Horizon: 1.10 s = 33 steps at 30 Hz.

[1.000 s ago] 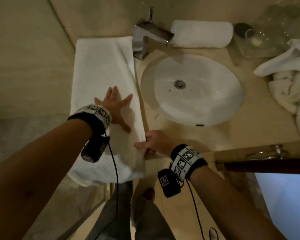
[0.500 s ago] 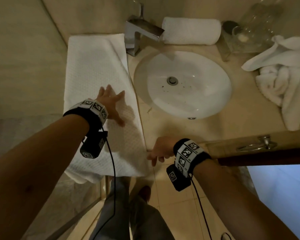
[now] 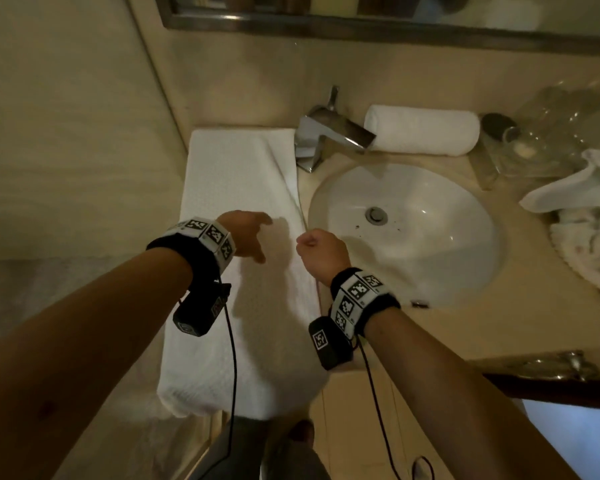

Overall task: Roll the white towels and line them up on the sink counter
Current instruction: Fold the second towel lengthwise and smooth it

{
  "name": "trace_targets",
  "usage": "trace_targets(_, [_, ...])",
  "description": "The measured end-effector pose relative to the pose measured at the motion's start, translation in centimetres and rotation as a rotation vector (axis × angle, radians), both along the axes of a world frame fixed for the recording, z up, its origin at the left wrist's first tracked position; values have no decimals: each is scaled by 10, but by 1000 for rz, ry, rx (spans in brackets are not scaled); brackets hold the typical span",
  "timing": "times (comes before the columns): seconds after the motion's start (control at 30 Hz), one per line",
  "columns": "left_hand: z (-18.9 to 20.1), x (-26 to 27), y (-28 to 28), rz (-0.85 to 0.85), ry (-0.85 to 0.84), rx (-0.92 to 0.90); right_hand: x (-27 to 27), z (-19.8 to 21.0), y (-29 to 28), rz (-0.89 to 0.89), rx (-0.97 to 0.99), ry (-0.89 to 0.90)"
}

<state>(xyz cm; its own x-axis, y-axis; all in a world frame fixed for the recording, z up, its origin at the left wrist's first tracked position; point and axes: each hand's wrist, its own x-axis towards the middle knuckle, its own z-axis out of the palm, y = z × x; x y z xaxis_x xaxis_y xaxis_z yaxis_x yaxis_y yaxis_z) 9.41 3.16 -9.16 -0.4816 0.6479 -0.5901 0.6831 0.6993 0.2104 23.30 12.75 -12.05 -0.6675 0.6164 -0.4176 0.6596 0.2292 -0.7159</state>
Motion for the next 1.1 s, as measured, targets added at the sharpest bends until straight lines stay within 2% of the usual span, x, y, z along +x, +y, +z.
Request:
trace_targets(0.17, [-3, -30, 8, 141, -114, 57, -64, 5, 12, 50, 180, 52])
trace_targets(0.27, [-10, -41, 14, 256, -194, 106, -100, 5, 20, 81, 217, 53])
trace_targets(0.43, [-10, -65, 30, 411, -348, 190, -157, 7, 43, 165, 269, -103])
trace_targets(0.57, [-9, -97, 49, 594, -486, 206, -195, 8, 64, 138, 261, -53])
trace_targets(0.7, [-18, -127, 59, 763, -572, 200, -225, 3, 80, 165, 267, -190])
trace_targets(0.83, [-30, -144, 63, 789, -629, 125, -244, 5, 96, 189, 268, -363])
trace_targets(0.9, [-35, -151, 66, 764, -657, 96, -251, 7, 103, 184, 350, -360])
trace_targets(0.97, [-35, -158, 70, 724, -614, 71, -259, 5, 107, 216, 453, -345])
trace_targets(1.0, [-34, -163, 73, 689, -531, 71, -260, 4, 107, 237, 493, -397])
trace_targets(1.1, [-24, -184, 76, 473, -73, 125, -262, 3, 103, 371, 600, -472])
